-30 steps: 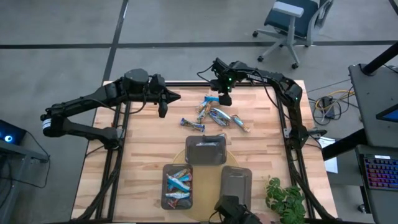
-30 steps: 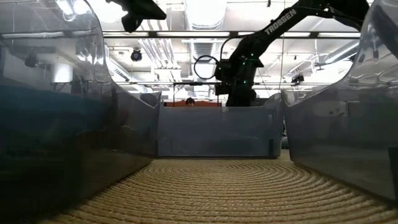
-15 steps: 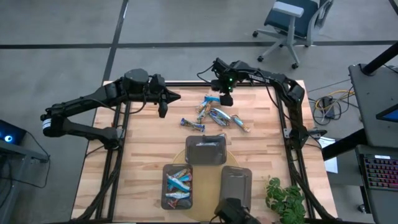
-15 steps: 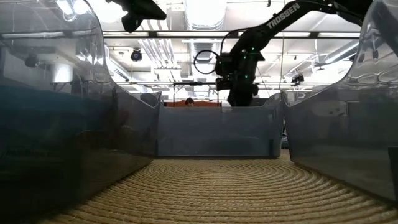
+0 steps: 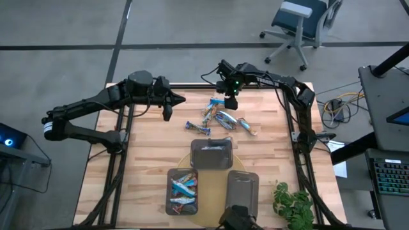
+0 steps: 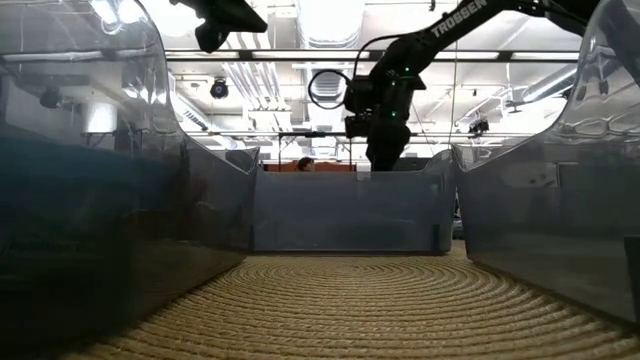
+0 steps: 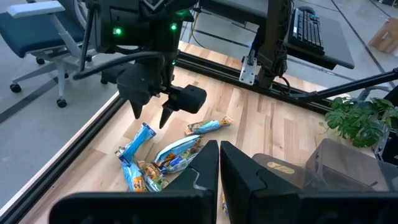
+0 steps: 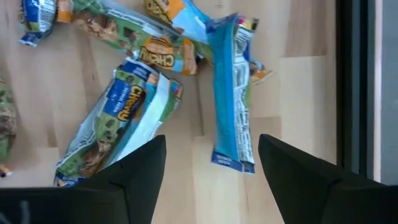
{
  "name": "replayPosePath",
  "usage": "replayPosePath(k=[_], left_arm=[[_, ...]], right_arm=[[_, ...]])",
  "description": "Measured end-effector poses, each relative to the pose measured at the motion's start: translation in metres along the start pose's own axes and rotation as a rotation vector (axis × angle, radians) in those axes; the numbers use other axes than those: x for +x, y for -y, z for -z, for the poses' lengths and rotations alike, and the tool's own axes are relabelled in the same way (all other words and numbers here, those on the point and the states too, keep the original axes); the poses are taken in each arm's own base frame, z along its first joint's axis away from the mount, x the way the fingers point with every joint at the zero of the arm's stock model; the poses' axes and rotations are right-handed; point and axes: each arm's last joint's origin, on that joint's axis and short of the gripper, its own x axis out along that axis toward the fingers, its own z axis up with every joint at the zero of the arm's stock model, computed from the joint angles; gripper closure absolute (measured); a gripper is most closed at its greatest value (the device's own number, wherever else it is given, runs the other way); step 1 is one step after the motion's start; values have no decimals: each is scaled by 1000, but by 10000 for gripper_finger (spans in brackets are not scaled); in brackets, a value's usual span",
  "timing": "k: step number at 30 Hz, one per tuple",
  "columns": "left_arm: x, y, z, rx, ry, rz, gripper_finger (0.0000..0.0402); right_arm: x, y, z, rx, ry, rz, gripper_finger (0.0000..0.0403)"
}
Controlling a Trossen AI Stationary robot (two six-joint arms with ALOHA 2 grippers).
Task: Pick and place Granola Bars by type
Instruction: Adjust the blue granola bar on the table
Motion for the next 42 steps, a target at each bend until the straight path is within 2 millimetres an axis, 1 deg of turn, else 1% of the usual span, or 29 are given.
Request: replayPosePath(k=[15,20,23,29,37,42], left_arm=[[0,0,-1,8,7,1,402],[0,0,-1,13,8,1,402],[0,0,-1,29,8,1,402],[0,0,-1,40,9,1,402],[0,0,-1,27,9,1,402],[0,0,-1,24,9,1,402]], right_arm=[[-26,4,-22,-57,111,74,160],[-28,6,-27,-66,154,98,163],[-24,7,-28,-69,160,102,163],[-4,9,-29,-68,118,75,165],[10,0,-32,-100,88,41,165],[21,-3,-30,-102,51,-2,165]])
